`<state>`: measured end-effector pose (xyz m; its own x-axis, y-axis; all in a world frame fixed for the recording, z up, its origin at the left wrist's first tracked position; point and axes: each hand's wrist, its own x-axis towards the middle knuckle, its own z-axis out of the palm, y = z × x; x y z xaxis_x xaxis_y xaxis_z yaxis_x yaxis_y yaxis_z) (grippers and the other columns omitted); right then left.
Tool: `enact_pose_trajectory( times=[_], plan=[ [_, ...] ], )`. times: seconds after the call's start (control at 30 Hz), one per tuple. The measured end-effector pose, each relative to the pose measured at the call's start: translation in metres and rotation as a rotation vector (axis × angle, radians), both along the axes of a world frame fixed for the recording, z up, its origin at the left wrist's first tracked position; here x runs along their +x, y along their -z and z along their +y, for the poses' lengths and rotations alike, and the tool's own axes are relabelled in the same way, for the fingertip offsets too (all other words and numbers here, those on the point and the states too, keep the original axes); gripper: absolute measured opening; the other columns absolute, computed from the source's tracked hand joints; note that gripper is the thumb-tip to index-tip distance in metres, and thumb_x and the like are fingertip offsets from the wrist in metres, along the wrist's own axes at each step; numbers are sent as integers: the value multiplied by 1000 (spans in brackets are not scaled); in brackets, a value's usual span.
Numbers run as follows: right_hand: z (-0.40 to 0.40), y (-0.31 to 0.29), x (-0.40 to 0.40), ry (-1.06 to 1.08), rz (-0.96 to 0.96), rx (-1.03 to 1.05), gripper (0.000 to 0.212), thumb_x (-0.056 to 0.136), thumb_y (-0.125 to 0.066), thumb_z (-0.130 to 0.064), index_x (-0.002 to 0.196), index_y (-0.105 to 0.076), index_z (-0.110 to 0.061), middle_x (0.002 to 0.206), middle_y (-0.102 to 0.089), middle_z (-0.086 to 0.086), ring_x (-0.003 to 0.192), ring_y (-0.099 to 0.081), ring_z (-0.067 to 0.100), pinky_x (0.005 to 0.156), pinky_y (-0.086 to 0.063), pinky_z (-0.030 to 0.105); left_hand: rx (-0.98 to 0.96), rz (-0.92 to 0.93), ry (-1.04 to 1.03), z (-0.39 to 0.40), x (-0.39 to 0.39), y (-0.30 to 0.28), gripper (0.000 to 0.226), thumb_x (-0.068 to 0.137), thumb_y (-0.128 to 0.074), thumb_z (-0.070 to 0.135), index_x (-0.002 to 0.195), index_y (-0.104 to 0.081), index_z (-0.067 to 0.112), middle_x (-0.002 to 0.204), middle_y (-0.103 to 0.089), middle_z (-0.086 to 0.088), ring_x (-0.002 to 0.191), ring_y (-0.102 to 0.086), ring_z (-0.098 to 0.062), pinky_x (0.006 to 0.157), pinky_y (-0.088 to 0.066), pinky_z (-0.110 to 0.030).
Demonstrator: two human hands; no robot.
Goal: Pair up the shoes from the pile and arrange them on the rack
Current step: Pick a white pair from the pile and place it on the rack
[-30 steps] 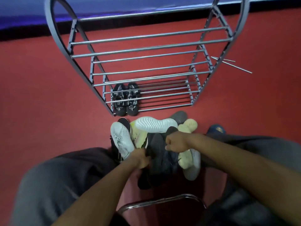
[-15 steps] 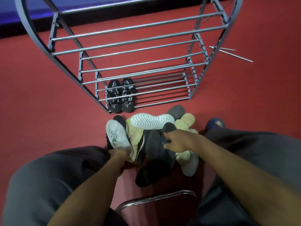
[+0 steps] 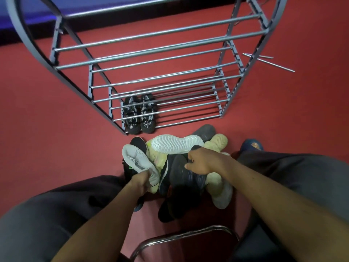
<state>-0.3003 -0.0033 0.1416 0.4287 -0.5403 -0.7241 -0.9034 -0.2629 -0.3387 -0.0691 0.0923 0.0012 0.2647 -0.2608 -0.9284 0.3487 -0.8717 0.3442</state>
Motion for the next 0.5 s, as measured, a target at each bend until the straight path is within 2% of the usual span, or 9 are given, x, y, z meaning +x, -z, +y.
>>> enact_pose_trajectory(
  times=[0.07,0.13,0.17,0.27,0.33,0.37,0.43,0.47,0.5],
  plan=[
    [4,-4,-3,4,7,17,44,97,-50,-43,123,-59,-8,109,-57,4,93,-52,18,72,-40,29,-12,-72,-20,5,7,-1,28,82,-64,4,106,-66,-8,65,-67,-14,51,-63,-26,58,-55,-30],
    [7,-8,-5,7,16,33,45,98,-50,-42,123,-58,-7,108,-56,5,92,-52,19,68,-40,28,-36,-42,-79,6,11,-5,8,90,-57,3,94,-64,2,61,-68,-8,46,-65,-18,48,-55,-23],
    [9,-9,-7,9,22,33,45,98,-50,-42,125,-58,-6,111,-58,7,93,-53,19,71,-41,28,-30,-9,-115,5,9,-12,10,95,-52,6,92,-61,7,65,-68,-7,46,-65,-15,41,-52,-19],
    [15,-11,-10,13,21,22,46,98,-50,-42,125,-58,-6,122,-60,9,100,-56,21,77,-42,31,-62,89,-112,-3,2,-31,20,100,-54,21,112,-64,8,106,-68,-12,68,-68,-19,37,-50,-19],
    [20,-12,-10,14,2,25,46,98,-49,-41,125,-57,-5,116,-58,7,99,-54,21,78,-40,31,-67,123,-67,-4,1,-33,29,98,-59,32,116,-66,11,112,-69,-10,69,-70,-19,44,-54,-21],
    [22,-11,-10,24,-11,40,45,98,-49,-41,125,-56,-5,111,-55,6,99,-54,21,78,-39,31,-65,137,-39,-3,2,-30,33,96,-62,37,115,-67,11,110,-71,-9,74,-71,-20,55,-58,-25],
    [24,-9,-10,45,-25,73,45,98,-48,-42,126,-55,-6,114,-56,8,105,-56,24,79,-40,31,-48,160,4,-1,-1,-24,43,92,-64,48,115,-69,12,113,-73,-9,96,-68,-22,78,-56,-31],
    [25,-8,-10,55,-25,81,47,98,-48,-43,128,-53,-7,120,-57,10,110,-56,25,80,-40,31,-41,165,13,-1,-5,-22,44,92,-62,51,112,-69,13,110,-74,-8,100,-66,-23,79,-53,-32],
    [26,-6,-9,70,-25,84,48,98,-49,-43,130,-52,-8,127,-57,10,113,-56,26,81,-40,31,-37,172,16,-2,-9,-21,41,95,-58,51,106,-69,13,98,-77,-7,95,-65,-23,75,-52,-32]
  ],
)
